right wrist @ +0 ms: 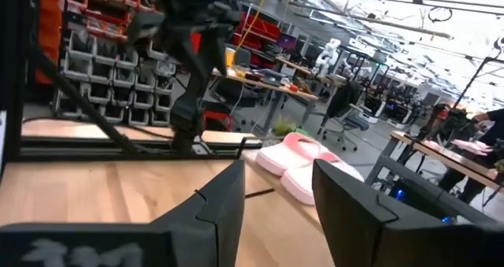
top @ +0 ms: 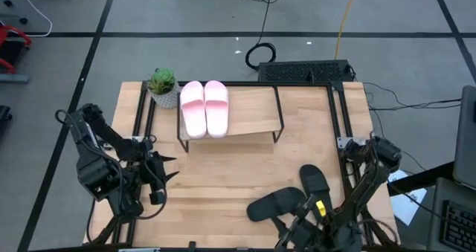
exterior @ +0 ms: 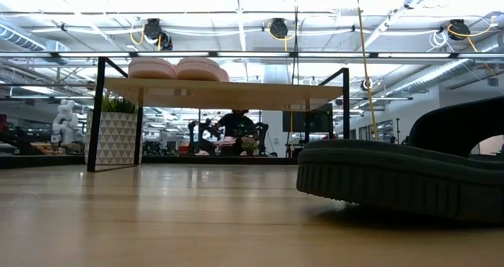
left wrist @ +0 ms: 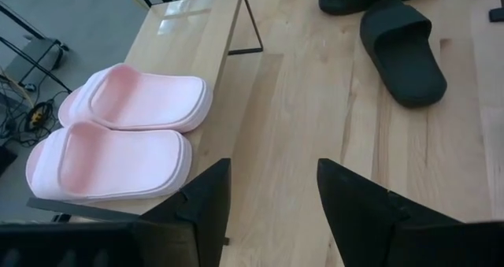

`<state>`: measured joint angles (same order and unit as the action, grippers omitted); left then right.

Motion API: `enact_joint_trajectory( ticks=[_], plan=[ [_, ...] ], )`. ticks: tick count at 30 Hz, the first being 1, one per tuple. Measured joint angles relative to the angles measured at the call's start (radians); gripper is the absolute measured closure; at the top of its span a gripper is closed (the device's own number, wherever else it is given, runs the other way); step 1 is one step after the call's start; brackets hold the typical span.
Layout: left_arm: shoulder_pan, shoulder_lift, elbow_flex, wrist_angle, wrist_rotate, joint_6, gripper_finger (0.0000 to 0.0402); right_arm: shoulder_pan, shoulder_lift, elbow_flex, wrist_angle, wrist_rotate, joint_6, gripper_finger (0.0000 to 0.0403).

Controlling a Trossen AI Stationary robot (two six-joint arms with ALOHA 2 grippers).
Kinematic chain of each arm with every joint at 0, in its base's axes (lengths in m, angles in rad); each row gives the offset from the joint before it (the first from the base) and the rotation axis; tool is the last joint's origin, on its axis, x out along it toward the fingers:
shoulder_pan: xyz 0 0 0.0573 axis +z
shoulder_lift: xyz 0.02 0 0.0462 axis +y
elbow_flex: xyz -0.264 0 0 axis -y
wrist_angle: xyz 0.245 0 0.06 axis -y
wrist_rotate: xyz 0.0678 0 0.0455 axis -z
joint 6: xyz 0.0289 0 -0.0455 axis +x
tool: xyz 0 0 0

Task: Pick and place slides into the shelf
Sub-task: Put the right black slipper on the shelf

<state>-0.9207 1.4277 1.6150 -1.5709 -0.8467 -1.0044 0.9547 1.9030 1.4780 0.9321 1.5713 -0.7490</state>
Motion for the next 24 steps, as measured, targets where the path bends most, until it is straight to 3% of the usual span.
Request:
enact_joint_trajectory(
  ticks=[16,24],
  plan=[
    [0.0,0.0,0.0,0.005,0.001,-0.004,0.0211,0.03,0.227,-0.001,-0.001,-0.001,0.295,0.0261],
    [0.0,0.0,0.0,0.005,0.001,-0.001,0.021,0.031,0.255,-0.042,-0.001,-0.002,0.436,0.0261]
  ],
)
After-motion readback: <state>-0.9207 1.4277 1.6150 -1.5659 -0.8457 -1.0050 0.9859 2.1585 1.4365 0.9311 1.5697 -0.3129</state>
